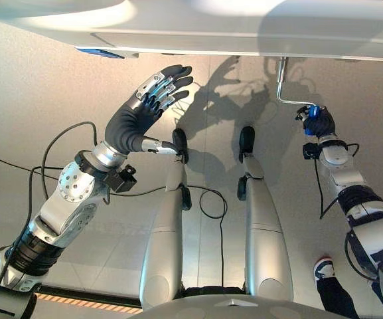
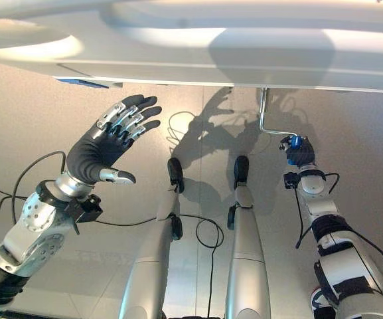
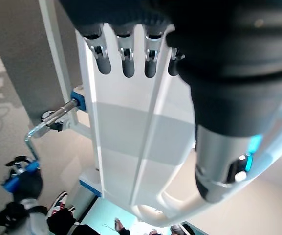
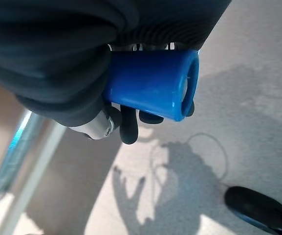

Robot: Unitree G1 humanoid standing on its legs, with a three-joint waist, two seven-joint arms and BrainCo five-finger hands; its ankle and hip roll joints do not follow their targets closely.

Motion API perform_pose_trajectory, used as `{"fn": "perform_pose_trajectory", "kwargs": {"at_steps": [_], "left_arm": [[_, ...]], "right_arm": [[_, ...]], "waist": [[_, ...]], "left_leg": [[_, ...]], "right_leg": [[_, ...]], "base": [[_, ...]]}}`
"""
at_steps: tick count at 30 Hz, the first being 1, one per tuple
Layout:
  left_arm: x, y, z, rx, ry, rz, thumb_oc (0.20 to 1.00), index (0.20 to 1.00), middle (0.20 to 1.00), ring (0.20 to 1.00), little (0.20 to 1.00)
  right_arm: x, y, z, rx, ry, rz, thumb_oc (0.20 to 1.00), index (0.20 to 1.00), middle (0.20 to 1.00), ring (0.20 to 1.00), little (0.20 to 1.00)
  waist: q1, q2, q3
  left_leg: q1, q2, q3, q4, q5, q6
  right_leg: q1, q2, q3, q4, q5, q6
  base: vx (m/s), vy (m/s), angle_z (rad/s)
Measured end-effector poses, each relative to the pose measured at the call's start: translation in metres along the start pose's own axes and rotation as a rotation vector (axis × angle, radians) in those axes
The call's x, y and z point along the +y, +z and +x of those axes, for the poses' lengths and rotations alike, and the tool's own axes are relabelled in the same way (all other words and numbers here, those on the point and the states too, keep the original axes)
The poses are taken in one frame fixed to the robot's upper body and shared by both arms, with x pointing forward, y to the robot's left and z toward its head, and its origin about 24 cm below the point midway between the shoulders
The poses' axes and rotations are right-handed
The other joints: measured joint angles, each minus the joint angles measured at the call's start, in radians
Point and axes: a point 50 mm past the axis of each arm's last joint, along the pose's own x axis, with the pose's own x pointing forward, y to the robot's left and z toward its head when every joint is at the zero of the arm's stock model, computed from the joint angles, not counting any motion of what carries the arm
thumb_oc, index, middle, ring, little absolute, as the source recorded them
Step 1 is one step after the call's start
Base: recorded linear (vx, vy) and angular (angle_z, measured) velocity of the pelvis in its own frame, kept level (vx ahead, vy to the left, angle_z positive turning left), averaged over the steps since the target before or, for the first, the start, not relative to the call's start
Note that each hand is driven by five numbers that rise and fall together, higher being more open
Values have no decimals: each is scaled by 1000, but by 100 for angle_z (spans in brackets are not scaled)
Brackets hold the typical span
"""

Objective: Raise the hospital bed

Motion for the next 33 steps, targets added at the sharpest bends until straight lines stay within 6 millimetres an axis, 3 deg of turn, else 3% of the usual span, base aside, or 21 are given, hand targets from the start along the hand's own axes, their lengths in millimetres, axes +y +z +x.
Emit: {"fn": "perform_pose_trajectory", "kwargs": {"at_steps": [9, 12, 20, 33], "left_arm": [[-5, -1, 7, -72, 50, -73, 1000, 1000, 1000, 1000, 1000], [-6, 0, 11, -100, 69, -91, 1000, 1000, 1000, 1000, 1000], [-6, -1, 19, -141, 119, -131, 1000, 1000, 1000, 1000, 1000], [-6, -7, 21, -150, 182, -177, 1000, 1000, 1000, 1000, 1000]], "right_arm": [[13, 9, 10, 66, -18, 45, 200, 200, 200, 200, 200], [20, 17, 13, 73, -16, 53, 200, 200, 200, 200, 200], [45, 29, 15, 66, 21, 77, 200, 200, 200, 200, 200], [59, 47, 18, 33, 58, 30, 200, 200, 200, 200, 200]], "waist": [[9, 16, -4], [27, 21, -6], [25, 24, -7], [25, 46, -21]], "left_leg": [[-9, -5, 16, 0, 3, -1], [-33, -2, 19, 1, 7, -8], [-64, 11, 16, 9, 12, -21], [-115, 20, 18, 33, 9, -31]], "right_leg": [[-33, -2, 15, 36, -14, 4], [-68, 5, 18, 54, -18, -2], [-113, 16, 16, 91, -30, -21], [-174, 24, 19, 132, -42, -35]], "base": [[-6, 3, -3], [-5, -6, -2], [0, 0, 0], [0, 0, 0]]}}
